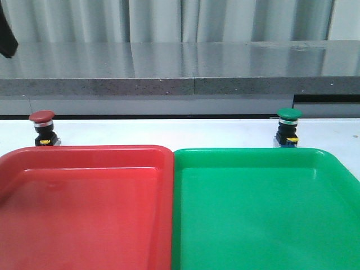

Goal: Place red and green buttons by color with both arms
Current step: 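Lower the left gripper over the red push-button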

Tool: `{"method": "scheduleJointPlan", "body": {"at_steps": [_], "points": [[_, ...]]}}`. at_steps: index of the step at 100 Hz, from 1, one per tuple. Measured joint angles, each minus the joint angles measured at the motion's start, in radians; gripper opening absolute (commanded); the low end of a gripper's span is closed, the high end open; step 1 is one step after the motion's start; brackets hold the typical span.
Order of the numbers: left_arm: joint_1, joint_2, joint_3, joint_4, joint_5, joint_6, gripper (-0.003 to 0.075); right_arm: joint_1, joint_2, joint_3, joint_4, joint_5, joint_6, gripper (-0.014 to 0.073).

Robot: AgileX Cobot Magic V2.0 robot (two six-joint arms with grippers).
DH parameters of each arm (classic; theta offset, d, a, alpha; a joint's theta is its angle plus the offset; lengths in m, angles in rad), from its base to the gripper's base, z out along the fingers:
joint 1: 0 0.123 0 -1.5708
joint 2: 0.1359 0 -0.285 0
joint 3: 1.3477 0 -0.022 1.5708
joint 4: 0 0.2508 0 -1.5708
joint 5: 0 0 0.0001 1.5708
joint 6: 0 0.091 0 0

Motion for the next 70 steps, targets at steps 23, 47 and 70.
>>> {"method": "scheduleJointPlan", "body": {"at_steps": [23,47,70], "points": [[0.0,0.198,-0.107,0.0,-0.022,0.002,0.0585,0.0,0.0,0.0,0.0,0.0,0.0,-0.0067],[0.0,0.331,-0.176,0.0,-0.024,0.002,0.0585,0.0,0.0,0.0,0.0,0.0,0.0,-0.0067],[0.0,0.396,-0.198,0.0,-0.036,0.002,0.0585,0.0,0.0,0.0,0.0,0.0,0.0,-0.0067]]}}
